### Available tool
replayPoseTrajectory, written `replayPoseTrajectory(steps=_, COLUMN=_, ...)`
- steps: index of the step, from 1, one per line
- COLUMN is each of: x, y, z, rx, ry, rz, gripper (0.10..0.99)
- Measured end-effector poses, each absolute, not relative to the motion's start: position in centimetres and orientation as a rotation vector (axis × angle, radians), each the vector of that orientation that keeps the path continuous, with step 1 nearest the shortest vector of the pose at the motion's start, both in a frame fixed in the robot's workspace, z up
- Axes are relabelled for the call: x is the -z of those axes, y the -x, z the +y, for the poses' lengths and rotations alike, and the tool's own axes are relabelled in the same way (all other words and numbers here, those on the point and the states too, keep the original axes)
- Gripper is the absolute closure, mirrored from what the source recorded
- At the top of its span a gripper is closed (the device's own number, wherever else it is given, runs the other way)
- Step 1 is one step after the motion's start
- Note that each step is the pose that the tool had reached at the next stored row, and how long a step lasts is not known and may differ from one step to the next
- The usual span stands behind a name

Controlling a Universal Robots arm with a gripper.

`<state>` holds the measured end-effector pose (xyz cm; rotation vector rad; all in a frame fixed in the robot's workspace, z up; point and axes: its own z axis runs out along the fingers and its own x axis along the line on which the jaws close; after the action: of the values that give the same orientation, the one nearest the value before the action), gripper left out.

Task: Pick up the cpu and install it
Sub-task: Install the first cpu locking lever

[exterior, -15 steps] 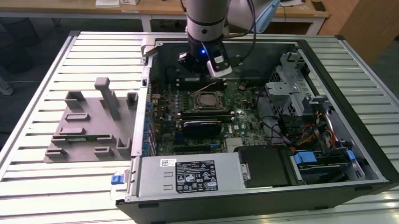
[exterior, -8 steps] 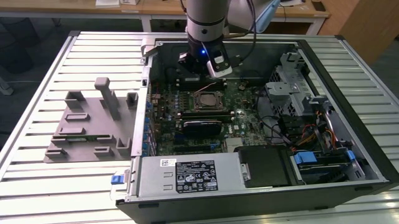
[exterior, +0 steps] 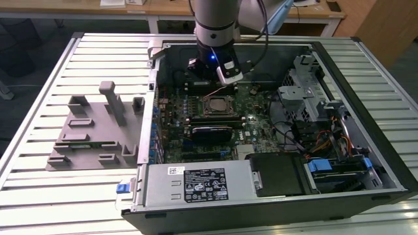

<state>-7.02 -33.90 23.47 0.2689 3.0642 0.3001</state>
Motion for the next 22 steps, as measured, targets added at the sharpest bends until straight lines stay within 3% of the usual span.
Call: replayPoseTrajectory(steps=22, x=-22.2, y=7.0, z=-33.1, rx=-0.276, ry=-0.268, rz=2.962, gripper=0.980)
